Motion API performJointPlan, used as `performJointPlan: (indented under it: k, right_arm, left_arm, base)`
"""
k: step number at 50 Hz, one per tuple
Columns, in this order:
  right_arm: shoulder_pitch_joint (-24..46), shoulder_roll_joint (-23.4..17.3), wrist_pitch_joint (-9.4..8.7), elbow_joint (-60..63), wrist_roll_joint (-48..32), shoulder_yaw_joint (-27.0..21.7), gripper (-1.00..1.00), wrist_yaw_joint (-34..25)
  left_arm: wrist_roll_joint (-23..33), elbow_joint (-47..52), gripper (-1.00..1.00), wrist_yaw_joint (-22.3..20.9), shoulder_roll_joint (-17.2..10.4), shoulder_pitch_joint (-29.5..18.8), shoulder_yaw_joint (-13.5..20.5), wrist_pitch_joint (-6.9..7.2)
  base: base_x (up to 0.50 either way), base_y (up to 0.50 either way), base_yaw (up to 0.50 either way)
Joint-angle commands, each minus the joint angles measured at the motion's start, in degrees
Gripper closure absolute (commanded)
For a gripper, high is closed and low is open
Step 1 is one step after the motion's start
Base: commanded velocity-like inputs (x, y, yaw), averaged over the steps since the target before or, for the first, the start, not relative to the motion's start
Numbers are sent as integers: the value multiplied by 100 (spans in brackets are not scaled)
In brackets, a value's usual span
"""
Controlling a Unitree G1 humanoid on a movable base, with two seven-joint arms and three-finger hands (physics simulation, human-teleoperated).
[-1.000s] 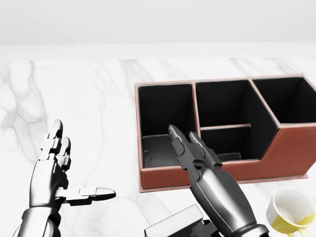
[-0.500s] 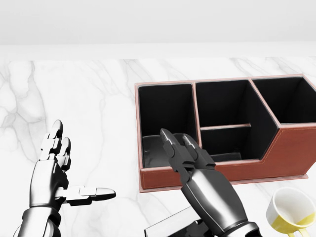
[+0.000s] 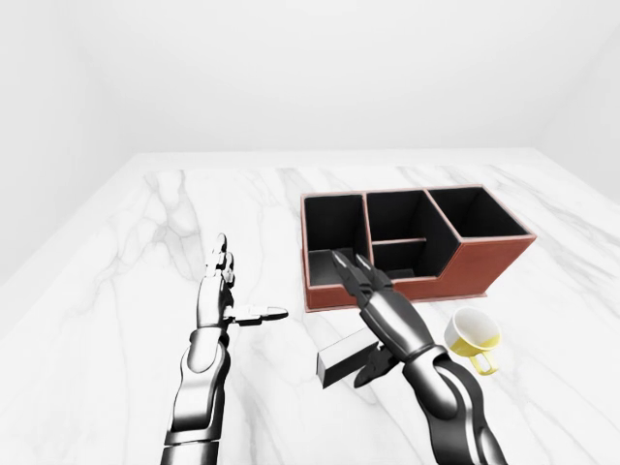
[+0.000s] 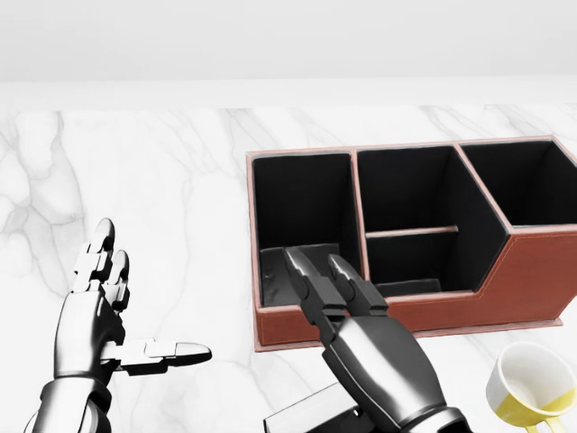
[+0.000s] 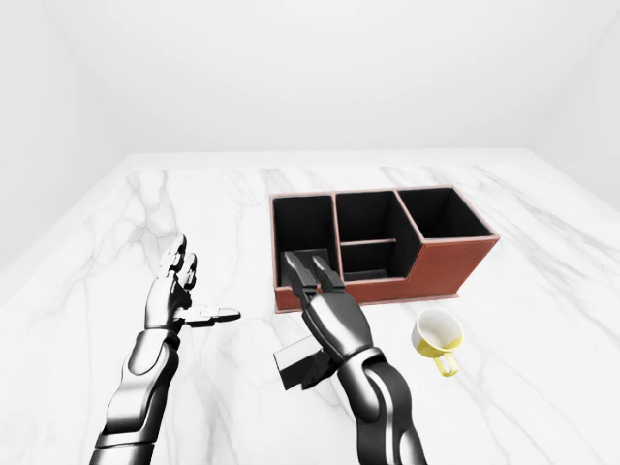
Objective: Pick up the book and place it in the caddy.
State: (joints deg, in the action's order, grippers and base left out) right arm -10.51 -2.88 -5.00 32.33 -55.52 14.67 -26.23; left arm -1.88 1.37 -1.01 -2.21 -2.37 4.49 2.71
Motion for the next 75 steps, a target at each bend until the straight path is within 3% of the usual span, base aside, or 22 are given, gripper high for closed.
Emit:
performJointPlan:
  k: [1, 16, 24, 38, 67, 75]
  right_arm:
    - [-55, -14, 0, -106, -206, 55, -100, -38]
    - [25, -9, 0, -364, -344, 85, -100, -43]
    - [207, 36, 0, -574, -432, 20, -100, -122]
    - [350, 85, 0, -903, -496, -14, -100, -114]
    - [360, 95, 0, -1107, -696, 146, -100, -107]
    - [400, 105, 0, -1136, -733, 140, -100, -137]
  left_arm:
    - [0, 5, -100, 1, 0, 1, 1, 1]
    - [8, -81, -100, 2, 0, -9, -2, -66]
    - [4, -25, -100, 6, -1, -10, -1, -4]
    - [20, -111, -100, 11, 2, -31, -13, -61]
    - [-6, 72, -100, -5, -5, 22, 10, 45]
    - [-8, 17, -100, -7, -8, -2, 16, 13]
  base:
    - [0, 0, 0]
    - [0, 0, 0]
    - [0, 0, 0]
    - [0, 0, 0]
    - [0, 0, 0]
    - [0, 0, 0]
